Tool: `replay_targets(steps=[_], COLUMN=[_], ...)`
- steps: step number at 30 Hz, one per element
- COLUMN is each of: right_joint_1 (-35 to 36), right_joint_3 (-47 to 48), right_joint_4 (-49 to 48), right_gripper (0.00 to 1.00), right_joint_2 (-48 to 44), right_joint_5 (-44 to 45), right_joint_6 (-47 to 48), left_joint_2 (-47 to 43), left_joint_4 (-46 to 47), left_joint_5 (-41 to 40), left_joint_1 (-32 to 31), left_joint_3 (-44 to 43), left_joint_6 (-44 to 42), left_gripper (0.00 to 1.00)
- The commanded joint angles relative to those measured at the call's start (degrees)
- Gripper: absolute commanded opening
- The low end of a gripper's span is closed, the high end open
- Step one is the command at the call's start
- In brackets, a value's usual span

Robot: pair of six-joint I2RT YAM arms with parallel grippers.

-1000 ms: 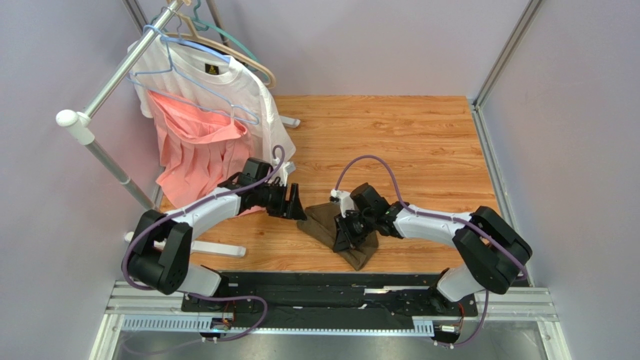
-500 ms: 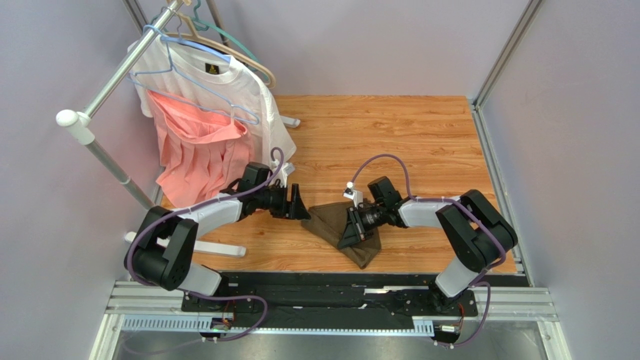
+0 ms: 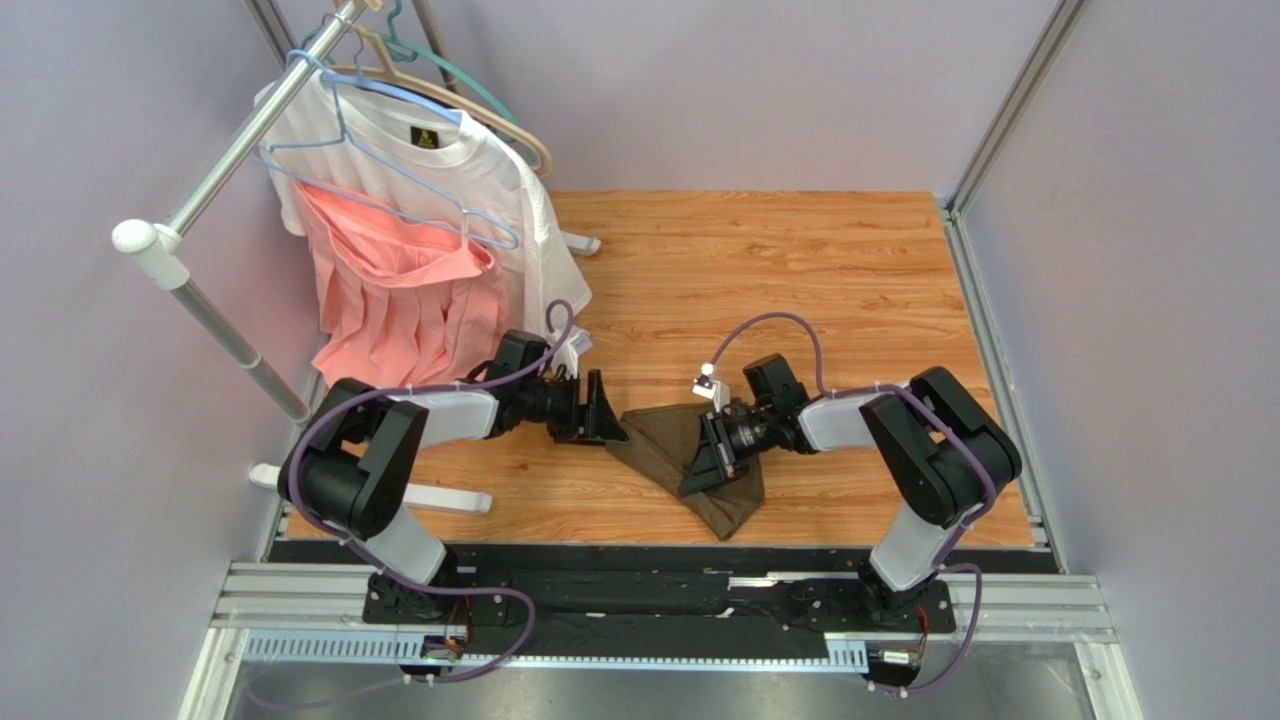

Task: Fold the napkin, place the utensils inside, and roll it up
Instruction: Roll the napkin with the utensil

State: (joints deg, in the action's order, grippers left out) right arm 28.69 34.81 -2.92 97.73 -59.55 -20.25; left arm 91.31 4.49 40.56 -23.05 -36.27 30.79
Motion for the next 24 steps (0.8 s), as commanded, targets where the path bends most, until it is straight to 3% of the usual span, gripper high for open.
replay_targets(steps=[1, 5, 8, 14, 16, 17, 18, 20, 24], right_joint_1=[-0.4, -0.4, -0.4, -0.4, -0.5, -0.4, -0.4, -0.5, -0.5], right_joint_3=[0.5, 0.4, 0.7, 1.0, 1.1, 1.2, 1.4, 2.7, 5.8], right_joint_4=[-1.4, -1.7, -2.1, -2.7, -2.4, -2.3, -1.9, 1.1, 12.3], right_gripper=[0.0, 0.0, 0.0, 0.0, 0.0, 0.0, 0.01, 0.07, 0.32], right_joint_2=[2.1, 2.7, 3.5, 4.4, 4.6, 4.3, 4.1, 2.0, -5.3], right_joint_5=[-0.1, -0.1, 0.0, 0.1, 0.7, 0.8, 1.0, 2.6, 8.9], right_joint_6=[-0.2, -0.1, -0.1, -0.2, -0.1, -0.1, -0.1, 0.7, 3.8], left_joint_2=[3.2, 4.2, 5.3, 6.6, 6.7, 6.7, 6.6, 6.3, 5.7], left_joint_4=[9.4, 10.0, 11.9, 12.3, 11.9, 11.0, 10.2, 6.5, -2.5], left_joint_5=[2.9, 2.6, 3.2, 3.6, 3.4, 3.3, 3.0, 2.3, 0.1], left_joint_1=[0.3, 0.2, -0.3, -1.1, -1.1, -1.1, -1.1, -1.1, -1.1], left_joint_3=[2.3, 2.3, 2.0, 1.6, 1.5, 0.9, 0.7, -0.8, -4.7], left_joint_6=[4.5, 4.1, 5.0, 4.5, 4.5, 4.5, 4.5, 3.7, -0.1], left_gripper=[0.69, 0.64, 0.53, 0.26, 0.12, 0.0, 0.0, 0.0, 0.0])
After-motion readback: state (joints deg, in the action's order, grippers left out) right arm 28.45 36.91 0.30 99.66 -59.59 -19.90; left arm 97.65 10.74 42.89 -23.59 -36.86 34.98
